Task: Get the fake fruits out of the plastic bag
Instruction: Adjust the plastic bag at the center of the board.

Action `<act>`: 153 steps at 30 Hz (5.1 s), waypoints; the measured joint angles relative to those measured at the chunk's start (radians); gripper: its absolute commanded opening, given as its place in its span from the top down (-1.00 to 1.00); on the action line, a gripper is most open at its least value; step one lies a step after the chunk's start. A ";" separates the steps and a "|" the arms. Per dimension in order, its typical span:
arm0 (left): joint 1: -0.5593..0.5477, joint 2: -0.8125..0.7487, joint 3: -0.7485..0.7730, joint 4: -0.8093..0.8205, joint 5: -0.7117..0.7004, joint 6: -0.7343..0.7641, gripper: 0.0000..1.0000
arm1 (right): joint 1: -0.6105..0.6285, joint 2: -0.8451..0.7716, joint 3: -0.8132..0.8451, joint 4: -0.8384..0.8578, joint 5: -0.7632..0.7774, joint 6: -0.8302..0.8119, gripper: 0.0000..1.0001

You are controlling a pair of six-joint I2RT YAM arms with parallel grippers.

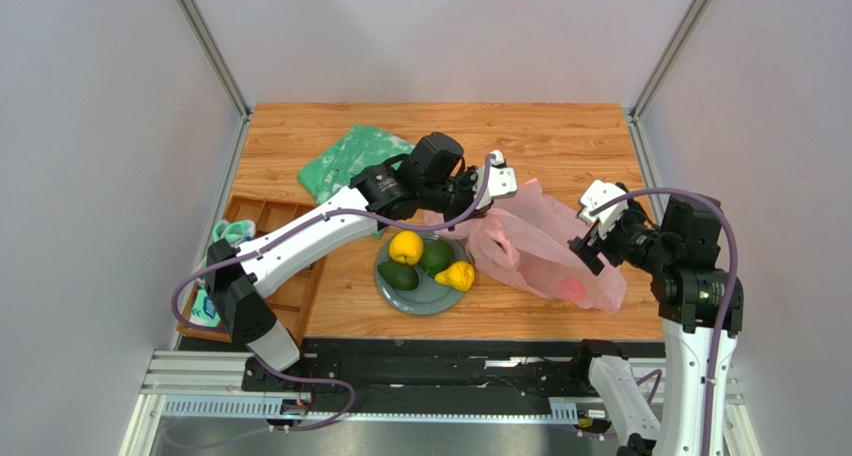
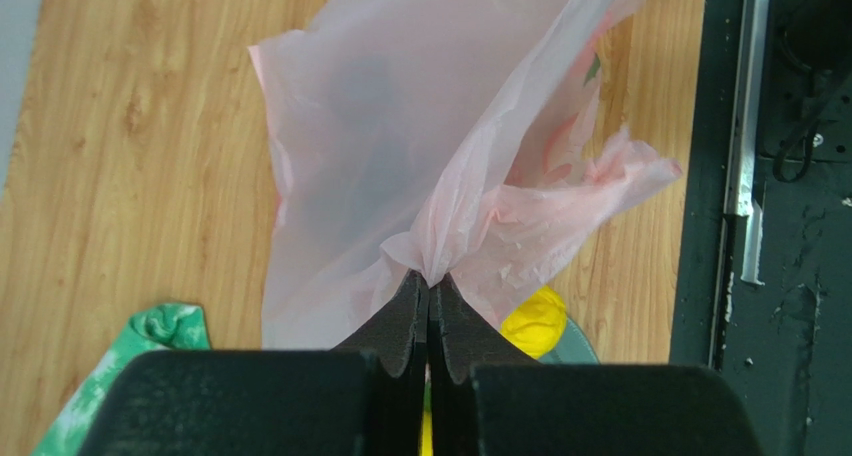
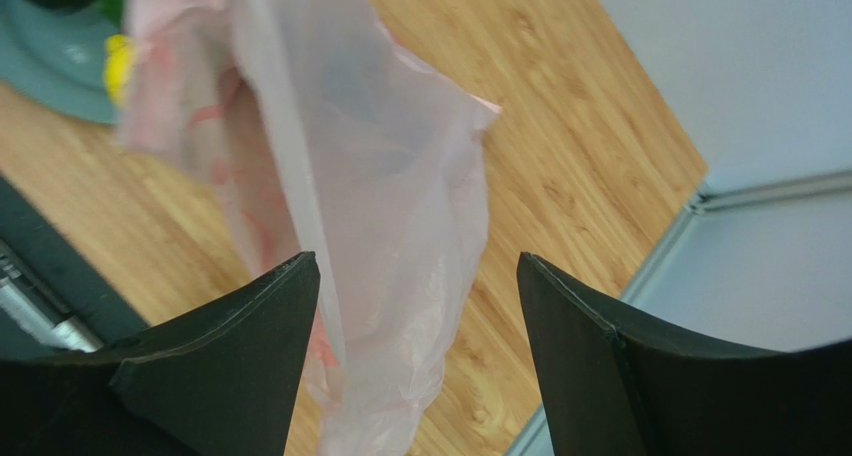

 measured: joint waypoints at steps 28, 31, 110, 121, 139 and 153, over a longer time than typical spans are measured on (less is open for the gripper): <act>0.058 0.068 0.086 0.026 -0.036 -0.109 1.00 | 0.239 0.315 -0.354 0.128 0.114 -0.095 0.49; 0.058 0.068 0.087 0.025 -0.006 -0.110 1.00 | 0.240 0.394 -0.354 0.255 0.161 -0.030 0.47; 0.008 0.228 0.335 -0.039 0.302 -0.132 1.00 | 0.005 1.130 0.147 0.430 0.139 0.560 -0.62; 0.014 0.255 0.324 -0.031 0.277 -0.127 1.00 | 0.053 1.303 0.370 0.465 0.125 0.623 -0.58; 0.046 0.050 0.056 -0.106 0.325 -0.057 1.00 | -0.247 0.492 -0.382 0.189 0.319 0.353 -0.54; 0.049 0.200 0.254 -0.033 0.386 -0.146 1.00 | -0.051 0.856 0.039 0.282 0.148 0.398 -0.39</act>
